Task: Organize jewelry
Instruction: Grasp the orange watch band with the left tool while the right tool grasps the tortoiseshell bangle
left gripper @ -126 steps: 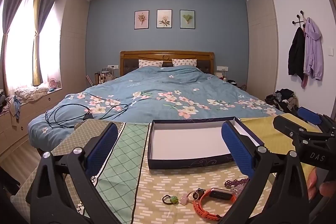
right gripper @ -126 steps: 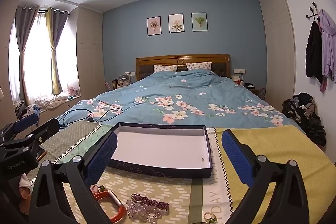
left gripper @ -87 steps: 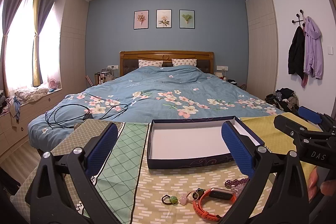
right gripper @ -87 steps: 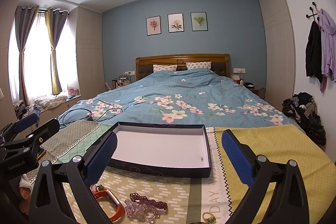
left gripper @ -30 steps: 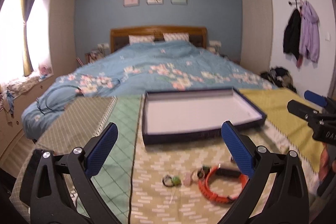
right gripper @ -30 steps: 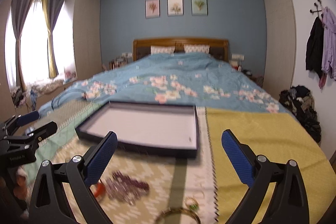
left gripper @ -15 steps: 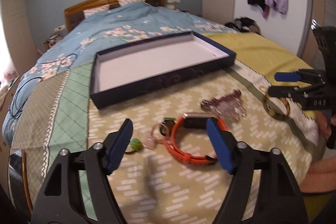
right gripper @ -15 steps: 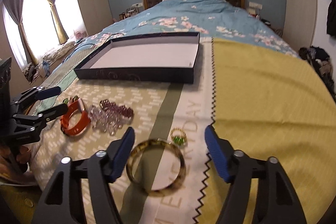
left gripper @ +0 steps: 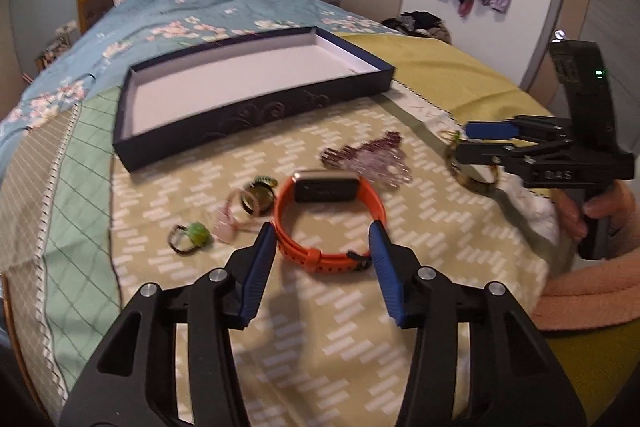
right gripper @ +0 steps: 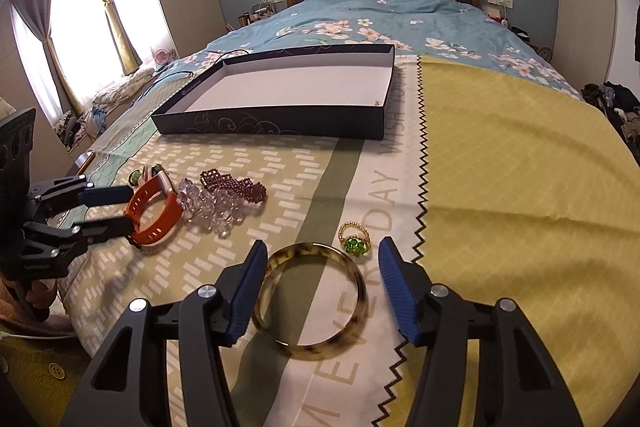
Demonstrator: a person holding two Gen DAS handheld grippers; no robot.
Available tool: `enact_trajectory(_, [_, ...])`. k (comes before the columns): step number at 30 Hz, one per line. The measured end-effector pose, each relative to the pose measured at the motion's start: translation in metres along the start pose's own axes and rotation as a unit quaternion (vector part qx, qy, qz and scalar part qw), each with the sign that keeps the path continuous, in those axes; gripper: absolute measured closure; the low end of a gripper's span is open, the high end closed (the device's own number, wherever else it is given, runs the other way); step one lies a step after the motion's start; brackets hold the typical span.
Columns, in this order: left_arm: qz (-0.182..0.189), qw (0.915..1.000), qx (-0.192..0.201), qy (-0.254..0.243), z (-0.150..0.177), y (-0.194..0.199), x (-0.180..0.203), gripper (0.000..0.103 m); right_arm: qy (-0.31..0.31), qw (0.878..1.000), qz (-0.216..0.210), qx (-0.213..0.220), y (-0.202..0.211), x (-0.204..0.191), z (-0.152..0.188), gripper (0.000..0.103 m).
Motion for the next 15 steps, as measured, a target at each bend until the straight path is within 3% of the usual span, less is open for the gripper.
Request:
enact_trajectory(8, [-0.002,1.0000,-0.002,0.004,-0.011,-0.002,-0.012,0.055,-0.001,1.000,0.000,-0.007,-0.002,0.003,0.002,0.059])
enact_trajectory(12, [-0.006,0.9995,-0.031,0.003,-0.019,-0.014,-0.018,0.076,0.003,1.000,0.001,-0.012,-0.003,0.001,0.004,0.066])
enact_trajectory(15, [-0.008,0.9991,-0.040,-0.003,-0.022,-0.019,-0.018,0.078,0.005,1.000,0.002,-0.011,-0.003,0.002,0.005,0.069])
Point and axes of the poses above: each gripper's, at about its wrist camera, not at the fingertips, and y roughly against the way its jaws point, x to its right, z to its underside, the point moved 4 cm from there along -y, roughly the way its jaws point, and after that the axes turned 10 degrees about -x, right-handed, at the moved point
